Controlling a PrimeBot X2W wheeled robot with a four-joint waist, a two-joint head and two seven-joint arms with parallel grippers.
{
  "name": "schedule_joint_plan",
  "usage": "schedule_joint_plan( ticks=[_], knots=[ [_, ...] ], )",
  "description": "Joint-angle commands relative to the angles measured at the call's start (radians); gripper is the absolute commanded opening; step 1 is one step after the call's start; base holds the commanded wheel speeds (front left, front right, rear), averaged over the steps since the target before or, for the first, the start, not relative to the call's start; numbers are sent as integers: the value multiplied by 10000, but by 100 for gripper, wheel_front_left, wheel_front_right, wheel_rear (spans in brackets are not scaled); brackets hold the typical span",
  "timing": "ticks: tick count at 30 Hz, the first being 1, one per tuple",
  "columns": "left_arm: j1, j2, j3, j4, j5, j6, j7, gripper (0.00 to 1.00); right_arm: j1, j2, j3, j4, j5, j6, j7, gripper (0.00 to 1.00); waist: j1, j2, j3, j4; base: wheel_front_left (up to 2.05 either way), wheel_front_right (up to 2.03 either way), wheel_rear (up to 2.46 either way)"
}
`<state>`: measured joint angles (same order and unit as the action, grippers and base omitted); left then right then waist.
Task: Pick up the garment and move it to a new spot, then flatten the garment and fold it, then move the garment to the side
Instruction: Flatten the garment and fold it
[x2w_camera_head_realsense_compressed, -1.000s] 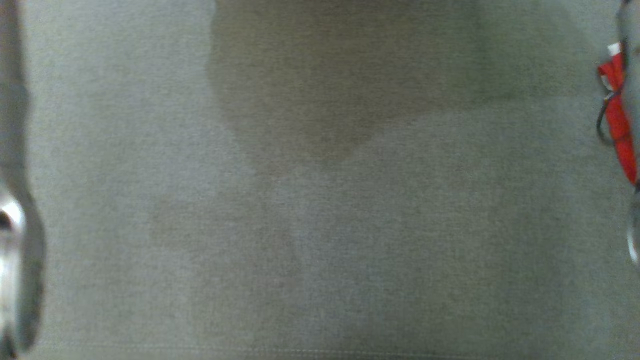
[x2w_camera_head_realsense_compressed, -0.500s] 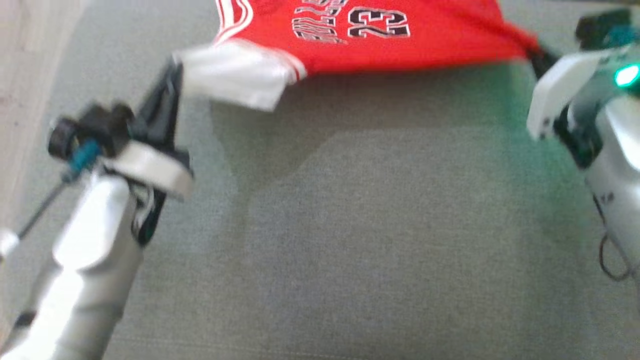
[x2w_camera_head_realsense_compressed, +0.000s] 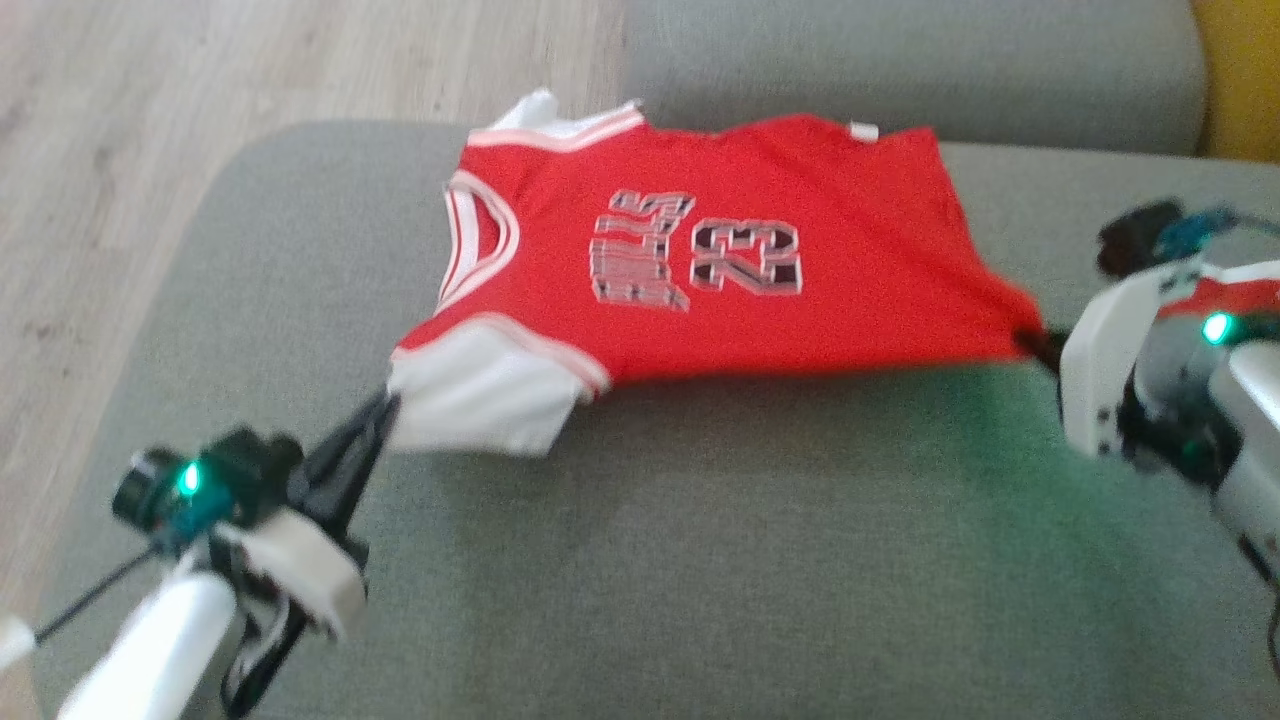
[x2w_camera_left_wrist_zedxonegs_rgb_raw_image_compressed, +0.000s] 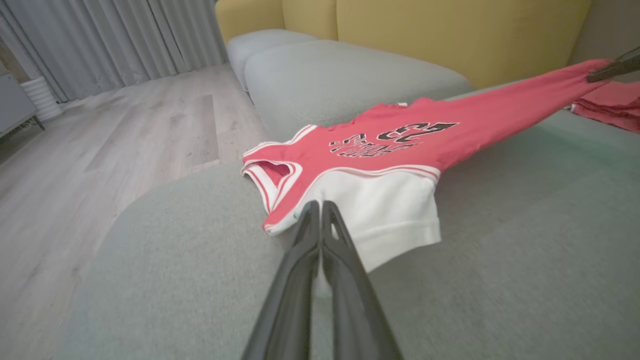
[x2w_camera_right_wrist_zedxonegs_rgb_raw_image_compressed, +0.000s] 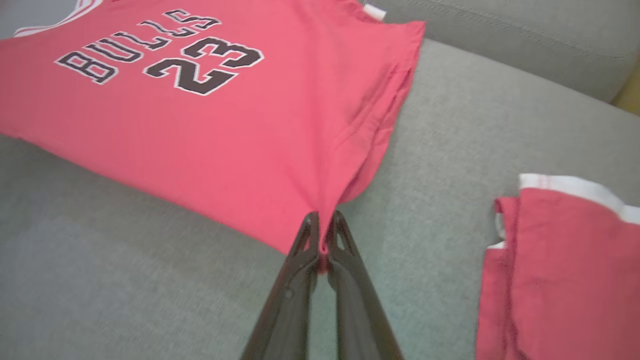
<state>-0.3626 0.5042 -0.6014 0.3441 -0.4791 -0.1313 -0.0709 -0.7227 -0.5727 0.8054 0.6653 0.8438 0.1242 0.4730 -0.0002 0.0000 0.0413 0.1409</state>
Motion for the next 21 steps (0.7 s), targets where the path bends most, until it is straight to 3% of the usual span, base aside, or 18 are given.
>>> schedule_joint_plan(
  ticks=[1, 12, 16, 21],
  knots=[
    [-125, 590, 411, -511, -75, 114, 107, 0, 206, -353, 111, -436, 256, 65, 131, 0, 2, 0, -348, -62, 0, 0, 0],
    [2557, 2165, 396, -4279, -936, 918, 2206, 0, 2119, -1852, 543, -2804, 2175, 65, 1482, 0, 2, 0, -835, -127, 0, 0, 0],
    [2428, 2246, 507, -4610, -935, 1087, 2371, 0, 2151, -1863, 249, -3024, 2222, 65, 1452, 0, 2, 0, -629, -155, 0, 0, 0],
    [1920, 2205, 363, -4528, -843, 863, 2620, 0, 1950, -1599, -179, -2965, 2301, 65, 1495, 0, 2, 0, -226, -195, 0, 0, 0]
  ],
)
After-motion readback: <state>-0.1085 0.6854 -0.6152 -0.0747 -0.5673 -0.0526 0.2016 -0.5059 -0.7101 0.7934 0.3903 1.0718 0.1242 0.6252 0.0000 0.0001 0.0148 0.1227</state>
